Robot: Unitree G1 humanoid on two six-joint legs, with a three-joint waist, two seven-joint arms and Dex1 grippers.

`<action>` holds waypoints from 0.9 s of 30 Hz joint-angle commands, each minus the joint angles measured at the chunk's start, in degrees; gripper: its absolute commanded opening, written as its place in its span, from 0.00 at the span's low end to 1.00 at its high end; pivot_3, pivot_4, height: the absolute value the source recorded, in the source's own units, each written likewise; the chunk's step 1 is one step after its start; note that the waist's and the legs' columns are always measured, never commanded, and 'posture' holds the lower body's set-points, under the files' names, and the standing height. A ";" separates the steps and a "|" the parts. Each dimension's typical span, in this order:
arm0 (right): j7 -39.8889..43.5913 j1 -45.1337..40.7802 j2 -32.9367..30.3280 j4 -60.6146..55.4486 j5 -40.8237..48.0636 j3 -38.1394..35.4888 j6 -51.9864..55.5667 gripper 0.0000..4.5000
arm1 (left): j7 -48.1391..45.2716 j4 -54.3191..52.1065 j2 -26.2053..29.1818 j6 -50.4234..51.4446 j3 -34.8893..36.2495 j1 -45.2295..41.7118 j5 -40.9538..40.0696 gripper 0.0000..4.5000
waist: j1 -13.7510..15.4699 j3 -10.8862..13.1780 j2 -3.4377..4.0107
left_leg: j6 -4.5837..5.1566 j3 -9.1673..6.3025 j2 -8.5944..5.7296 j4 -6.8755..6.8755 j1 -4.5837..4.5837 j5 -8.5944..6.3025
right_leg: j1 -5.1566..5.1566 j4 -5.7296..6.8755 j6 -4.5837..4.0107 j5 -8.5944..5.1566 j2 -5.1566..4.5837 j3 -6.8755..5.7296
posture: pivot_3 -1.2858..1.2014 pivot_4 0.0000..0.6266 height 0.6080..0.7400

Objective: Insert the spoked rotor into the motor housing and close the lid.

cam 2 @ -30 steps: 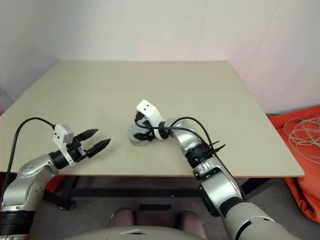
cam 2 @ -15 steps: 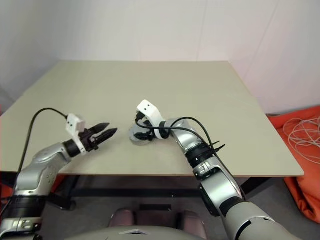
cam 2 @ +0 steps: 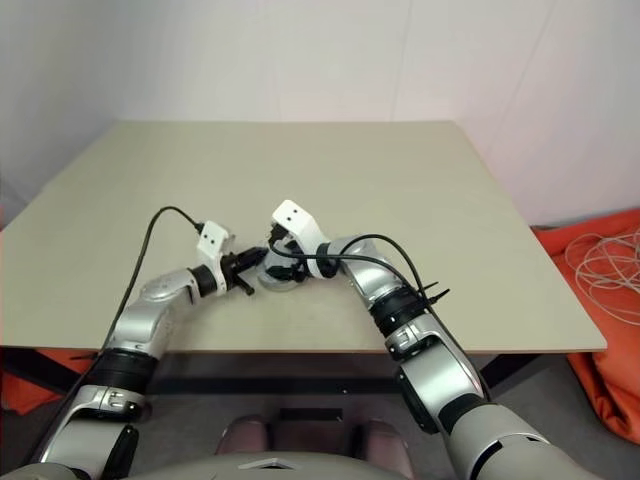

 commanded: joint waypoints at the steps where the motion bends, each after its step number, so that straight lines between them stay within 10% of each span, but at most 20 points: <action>1: -1.46 0.44 -0.91 1.01 -1.15 -0.29 1.48 0.69 | 1.20 0.30 0.49 2.43 -1.49 -0.25 2.40 0.00 | 0.01 -0.07 0.11 | 0.00 0.00 -0.01 0.00 0.01 0.00 | 0.01 0.00 0.00 0.00 -0.01 0.00 | 0.52 0.00 1.00; 8: -0.73 0.48 -0.67 0.28 -0.64 -0.24 1.59 0.69 | 2.01 -1.94 -0.55 5.79 -2.32 0.36 2.33 0.00 | 0.02 -0.17 0.27 | 0.00 0.02 -0.11 0.00 0.01 0.00 | 0.01 -0.04 0.00 0.00 -0.17 -0.04 | 0.52 0.00 1.00; 13: 1.93 1.22 -1.63 -3.49 1.02 -0.50 4.07 0.99 | 1.91 -2.73 -0.95 6.50 -2.68 0.48 2.57 0.00 | 0.14 -0.18 0.28 | 0.01 0.02 -0.12 -0.01 -0.03 0.00 | 0.02 -0.07 0.01 0.00 -0.21 -0.08 | 0.52 0.00 1.00; 27: 2.02 -0.27 -7.66 -14.02 20.42 -23.00 28.43 0.99 | 0.97 -2.88 -1.03 6.51 -3.40 -0.06 3.04 0.00 | 0.51 -0.18 0.29 | 0.06 0.05 -0.15 -0.20 -0.33 -0.03 | -0.14 -0.09 0.09 -0.02 -0.24 -0.08 | 0.52 0.00 1.00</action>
